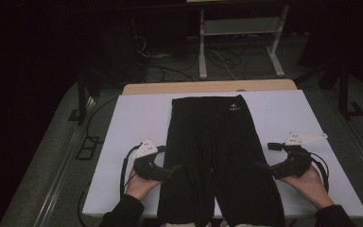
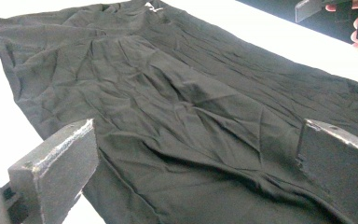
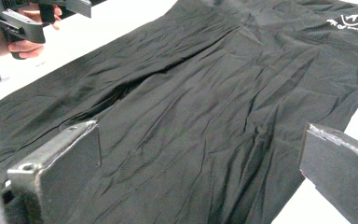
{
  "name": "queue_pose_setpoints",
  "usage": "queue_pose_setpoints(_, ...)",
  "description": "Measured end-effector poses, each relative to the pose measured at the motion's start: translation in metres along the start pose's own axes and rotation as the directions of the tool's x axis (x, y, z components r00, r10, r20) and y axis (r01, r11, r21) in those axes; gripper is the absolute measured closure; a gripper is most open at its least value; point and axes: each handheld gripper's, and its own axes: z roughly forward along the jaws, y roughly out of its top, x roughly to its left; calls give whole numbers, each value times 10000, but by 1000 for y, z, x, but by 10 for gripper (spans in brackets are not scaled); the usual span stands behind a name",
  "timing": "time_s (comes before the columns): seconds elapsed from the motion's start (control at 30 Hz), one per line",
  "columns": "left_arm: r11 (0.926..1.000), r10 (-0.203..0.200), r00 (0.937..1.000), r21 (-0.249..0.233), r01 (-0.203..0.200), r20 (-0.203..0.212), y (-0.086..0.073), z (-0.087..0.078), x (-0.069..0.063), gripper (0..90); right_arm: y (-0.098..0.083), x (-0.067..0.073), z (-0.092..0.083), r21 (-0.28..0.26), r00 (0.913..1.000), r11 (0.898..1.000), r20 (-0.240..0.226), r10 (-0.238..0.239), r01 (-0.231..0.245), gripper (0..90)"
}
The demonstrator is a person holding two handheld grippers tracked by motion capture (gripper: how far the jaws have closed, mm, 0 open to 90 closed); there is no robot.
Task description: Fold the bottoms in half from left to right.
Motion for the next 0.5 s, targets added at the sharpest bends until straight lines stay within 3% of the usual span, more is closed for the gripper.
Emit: queue_pose_setpoints(0.5, 10000, 37, 10000, -72, -37, -22, 0, 0, -1, 0, 2, 1, 0, -35, 10000, 10000, -33, -74, 74, 0)
